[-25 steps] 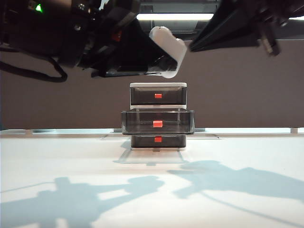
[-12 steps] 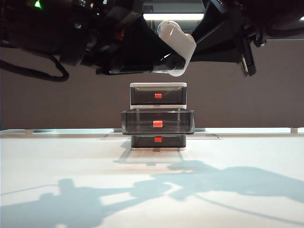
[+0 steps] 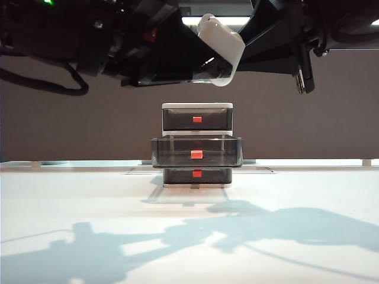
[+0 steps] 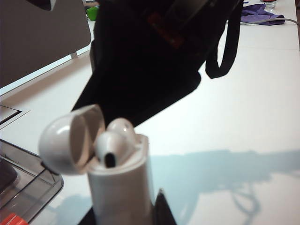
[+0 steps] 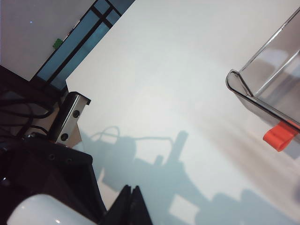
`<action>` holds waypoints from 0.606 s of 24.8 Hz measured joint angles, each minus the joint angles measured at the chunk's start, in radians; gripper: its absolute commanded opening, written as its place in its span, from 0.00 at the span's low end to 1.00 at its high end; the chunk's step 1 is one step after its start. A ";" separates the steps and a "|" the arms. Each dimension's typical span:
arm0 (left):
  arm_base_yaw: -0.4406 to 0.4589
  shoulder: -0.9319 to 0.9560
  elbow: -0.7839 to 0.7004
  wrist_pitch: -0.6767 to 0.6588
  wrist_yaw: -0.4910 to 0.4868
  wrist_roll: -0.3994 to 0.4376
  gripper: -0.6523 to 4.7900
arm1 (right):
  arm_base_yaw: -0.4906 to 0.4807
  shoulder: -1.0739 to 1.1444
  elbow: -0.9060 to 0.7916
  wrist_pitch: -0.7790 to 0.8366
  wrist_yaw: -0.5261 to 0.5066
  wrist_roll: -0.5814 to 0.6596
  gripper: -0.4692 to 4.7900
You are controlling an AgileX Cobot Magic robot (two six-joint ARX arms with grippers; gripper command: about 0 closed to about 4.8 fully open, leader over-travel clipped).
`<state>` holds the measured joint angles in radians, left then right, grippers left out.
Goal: Pick up the earphone case on the table, open the lid, insert the wireless earphone on the table into it, close the lid, put the earphone case into the second layer of the drawer, and finally close the drawer.
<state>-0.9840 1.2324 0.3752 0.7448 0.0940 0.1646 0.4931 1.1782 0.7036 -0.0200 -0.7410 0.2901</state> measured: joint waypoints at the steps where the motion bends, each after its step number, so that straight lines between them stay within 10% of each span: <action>1: 0.000 0.000 0.000 0.000 0.000 0.000 0.21 | 0.000 -0.001 0.000 0.000 0.000 -0.001 0.08; 15: 0.000 0.003 0.000 -0.012 0.003 0.000 0.21 | -0.002 -0.037 0.002 0.000 -0.019 -0.082 0.08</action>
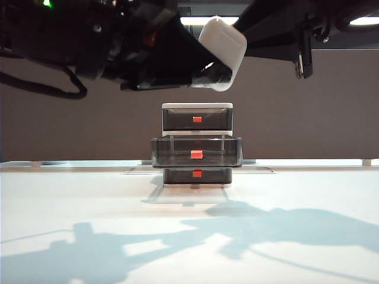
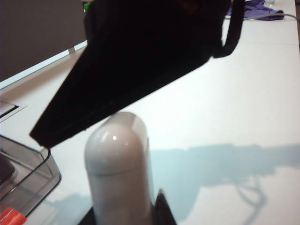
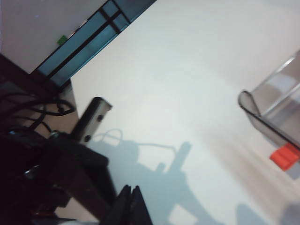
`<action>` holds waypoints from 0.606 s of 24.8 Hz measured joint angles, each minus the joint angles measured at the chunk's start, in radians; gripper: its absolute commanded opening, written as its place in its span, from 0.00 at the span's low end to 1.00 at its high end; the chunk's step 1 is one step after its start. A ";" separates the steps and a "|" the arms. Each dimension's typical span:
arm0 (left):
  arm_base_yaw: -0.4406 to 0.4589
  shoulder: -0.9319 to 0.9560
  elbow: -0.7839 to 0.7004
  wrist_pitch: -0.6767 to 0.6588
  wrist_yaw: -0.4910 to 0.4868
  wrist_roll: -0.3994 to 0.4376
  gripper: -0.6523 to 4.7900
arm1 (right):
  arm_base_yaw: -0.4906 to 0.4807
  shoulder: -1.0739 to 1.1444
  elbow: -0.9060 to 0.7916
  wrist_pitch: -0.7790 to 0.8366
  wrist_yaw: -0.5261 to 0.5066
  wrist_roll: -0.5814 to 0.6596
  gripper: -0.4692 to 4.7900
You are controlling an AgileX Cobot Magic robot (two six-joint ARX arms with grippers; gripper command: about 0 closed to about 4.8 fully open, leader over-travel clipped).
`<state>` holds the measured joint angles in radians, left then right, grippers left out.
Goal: Pick up the earphone case on the table, open the lid, insert the wireless earphone on the table into it, close the lid, put the earphone case into the second layer of the drawer, and finally close the drawer.
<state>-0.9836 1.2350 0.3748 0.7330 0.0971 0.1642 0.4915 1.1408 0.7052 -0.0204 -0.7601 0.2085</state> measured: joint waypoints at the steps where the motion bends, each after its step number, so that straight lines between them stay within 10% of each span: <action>1: 0.000 0.000 0.000 -0.005 0.000 -0.001 0.21 | 0.002 0.000 0.000 -0.005 0.019 0.000 0.08; 15: 0.071 0.000 0.001 -0.003 -0.003 -0.225 0.21 | 0.003 -0.066 -0.001 -0.148 0.286 -0.079 0.08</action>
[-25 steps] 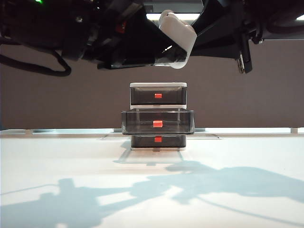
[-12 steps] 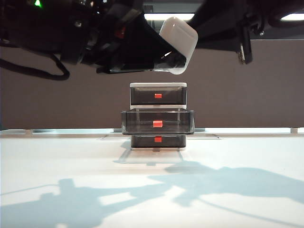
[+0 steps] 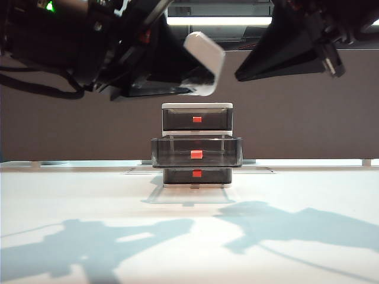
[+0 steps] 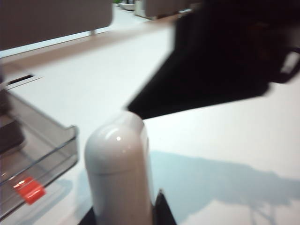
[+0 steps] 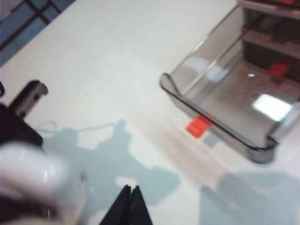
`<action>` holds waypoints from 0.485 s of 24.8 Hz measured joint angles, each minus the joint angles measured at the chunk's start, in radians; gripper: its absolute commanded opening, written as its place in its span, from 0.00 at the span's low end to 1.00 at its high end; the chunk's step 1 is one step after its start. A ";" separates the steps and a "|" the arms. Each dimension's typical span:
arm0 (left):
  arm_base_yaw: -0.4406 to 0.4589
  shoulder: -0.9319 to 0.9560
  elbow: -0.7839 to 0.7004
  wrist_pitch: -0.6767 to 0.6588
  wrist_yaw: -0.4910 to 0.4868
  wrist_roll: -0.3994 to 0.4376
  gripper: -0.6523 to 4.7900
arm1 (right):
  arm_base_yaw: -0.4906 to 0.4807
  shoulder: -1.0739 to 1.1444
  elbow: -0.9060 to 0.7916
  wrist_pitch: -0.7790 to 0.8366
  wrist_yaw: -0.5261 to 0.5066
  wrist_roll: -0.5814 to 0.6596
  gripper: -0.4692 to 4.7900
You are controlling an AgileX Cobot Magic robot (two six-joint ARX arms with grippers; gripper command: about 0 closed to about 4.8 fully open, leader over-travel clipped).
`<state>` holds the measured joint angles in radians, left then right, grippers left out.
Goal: Pick up the earphone case on the table, open the lid, insert the wireless earphone on the table into it, close the lid, put the earphone case into the second layer of the drawer, and finally close the drawer.
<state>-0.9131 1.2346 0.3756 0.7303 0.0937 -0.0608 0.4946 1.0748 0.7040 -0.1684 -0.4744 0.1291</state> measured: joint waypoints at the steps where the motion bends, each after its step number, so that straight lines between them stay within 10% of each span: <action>1: 0.018 0.000 0.000 0.000 0.001 -0.018 0.21 | 0.000 -0.006 0.000 -0.008 0.008 -0.012 0.08; 12: 0.193 0.006 0.076 -0.093 0.000 -0.090 0.21 | 0.001 -0.064 0.000 -0.051 0.084 -0.130 0.08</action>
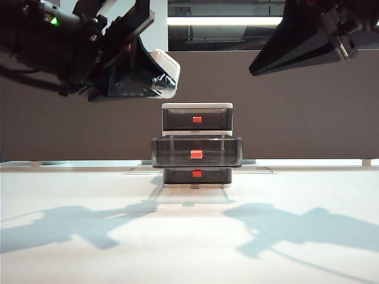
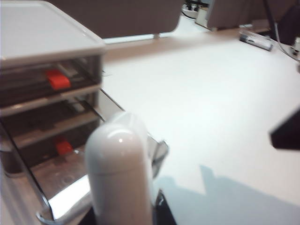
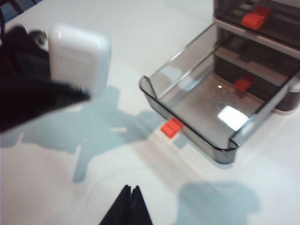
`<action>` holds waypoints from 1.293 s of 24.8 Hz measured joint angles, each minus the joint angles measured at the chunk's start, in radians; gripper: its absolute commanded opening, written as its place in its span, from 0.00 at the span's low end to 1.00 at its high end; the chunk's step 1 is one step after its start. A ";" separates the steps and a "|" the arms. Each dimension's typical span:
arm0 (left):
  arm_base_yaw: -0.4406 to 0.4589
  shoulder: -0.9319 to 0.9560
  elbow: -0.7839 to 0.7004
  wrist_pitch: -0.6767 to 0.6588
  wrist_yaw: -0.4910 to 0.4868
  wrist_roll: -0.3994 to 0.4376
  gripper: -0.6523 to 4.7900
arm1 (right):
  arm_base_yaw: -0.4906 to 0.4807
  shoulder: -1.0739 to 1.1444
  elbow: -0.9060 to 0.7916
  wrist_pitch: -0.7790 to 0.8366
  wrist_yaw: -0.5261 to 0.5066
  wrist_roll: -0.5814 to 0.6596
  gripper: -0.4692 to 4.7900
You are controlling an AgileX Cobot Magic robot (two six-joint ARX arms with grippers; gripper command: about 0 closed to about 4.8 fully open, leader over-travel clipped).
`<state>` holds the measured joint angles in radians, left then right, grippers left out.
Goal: Pick up the earphone case on the table, open the lid, insert the wireless earphone on the table into it, close the lid, put the earphone case into the second layer of the drawer, and finally close the drawer.
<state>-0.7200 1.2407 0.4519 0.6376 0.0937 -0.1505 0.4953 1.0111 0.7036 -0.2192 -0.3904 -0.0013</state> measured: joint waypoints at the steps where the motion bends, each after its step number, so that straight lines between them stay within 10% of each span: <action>1: 0.008 0.010 0.020 -0.015 0.000 0.000 0.21 | 0.000 -0.002 0.000 -0.001 0.003 0.000 0.08; 25: 0.081 0.404 0.473 -0.352 0.000 0.026 0.23 | 0.091 -0.005 0.000 0.000 0.103 -0.025 0.08; 32: 0.084 0.433 0.474 -0.345 0.000 0.026 0.40 | 0.091 -0.006 0.000 0.000 0.103 -0.019 0.08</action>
<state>-0.6365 1.6737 0.9260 0.2924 0.0940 -0.1242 0.5861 1.0054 0.7040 -0.2195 -0.2878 -0.0208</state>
